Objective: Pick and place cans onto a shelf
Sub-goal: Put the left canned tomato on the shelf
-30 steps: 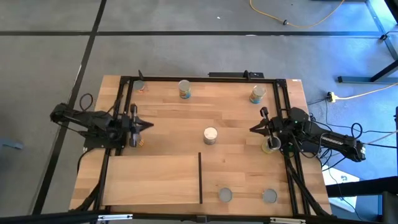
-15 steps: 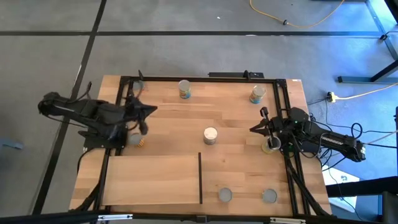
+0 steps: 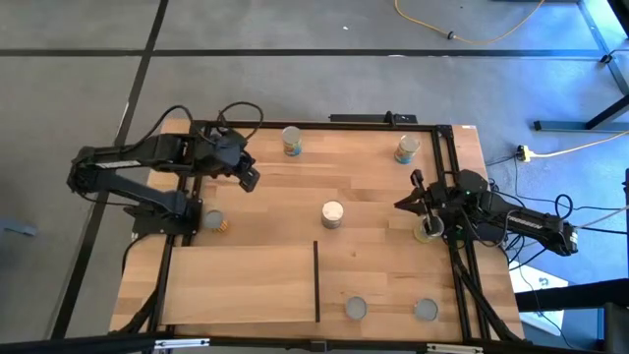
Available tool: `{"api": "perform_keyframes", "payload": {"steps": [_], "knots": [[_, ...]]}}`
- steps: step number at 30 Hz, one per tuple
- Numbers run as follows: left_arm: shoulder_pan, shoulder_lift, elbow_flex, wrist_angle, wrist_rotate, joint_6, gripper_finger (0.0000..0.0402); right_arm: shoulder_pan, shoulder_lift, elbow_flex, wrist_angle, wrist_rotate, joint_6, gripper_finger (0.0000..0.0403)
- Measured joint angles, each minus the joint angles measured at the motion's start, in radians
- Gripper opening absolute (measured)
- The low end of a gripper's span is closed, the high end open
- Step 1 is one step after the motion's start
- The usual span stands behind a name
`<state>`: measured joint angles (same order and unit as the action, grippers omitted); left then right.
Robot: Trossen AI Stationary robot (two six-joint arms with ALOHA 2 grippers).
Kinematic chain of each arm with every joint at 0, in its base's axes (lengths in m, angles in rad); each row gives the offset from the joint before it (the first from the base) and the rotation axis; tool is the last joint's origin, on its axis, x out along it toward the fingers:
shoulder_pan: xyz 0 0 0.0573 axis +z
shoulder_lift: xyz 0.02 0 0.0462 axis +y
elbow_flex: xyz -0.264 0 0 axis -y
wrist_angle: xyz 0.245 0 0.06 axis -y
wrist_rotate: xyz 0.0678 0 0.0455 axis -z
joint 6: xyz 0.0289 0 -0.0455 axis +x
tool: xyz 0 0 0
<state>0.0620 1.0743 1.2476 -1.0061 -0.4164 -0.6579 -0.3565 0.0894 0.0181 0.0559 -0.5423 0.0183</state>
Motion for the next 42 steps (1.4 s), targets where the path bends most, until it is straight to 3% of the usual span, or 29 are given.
{"api": "perform_keyframes", "payload": {"steps": [4,9,15,20,24,30,34,42], "knots": [[0.001,0.01,0.0,0.046,0.041,-0.008,0.0,0.0,0.0,0.0,0.029,0.021,0.1,0.0026],[0.002,0.009,0.0,0.04,0.045,0.021,0.0,0.0,0.0,0.0,0.204,0.044,0.266,0.0026],[0.002,0.009,0.0,0.04,0.033,0.04,0.0,0.0,0.0,0.008,0.34,0.152,0.318,0.0012],[0.002,0.016,0.0,0.041,0.013,0.036,0.0,0.0,0.024,0.109,0.169,0.256,0.345,0.0006],[0.034,0.021,0.0,0.043,0.025,0.016,0.0,0.0,0.078,0.248,-0.096,0.307,0.315,0.0004],[0.138,0.036,-0.001,0.05,0.148,0.013,0.0,0.0,0.222,0.476,-0.41,0.396,0.292,0.0003],[0.218,0.045,0.0,0.05,0.225,0.026,0.0007,0.0,0.329,0.604,-0.471,0.406,0.291,0.0002],[0.323,0.099,-0.001,0.058,0.357,0.142,0.0059,0.0,0.521,0.809,-0.551,0.419,0.288,0.0003]]}}
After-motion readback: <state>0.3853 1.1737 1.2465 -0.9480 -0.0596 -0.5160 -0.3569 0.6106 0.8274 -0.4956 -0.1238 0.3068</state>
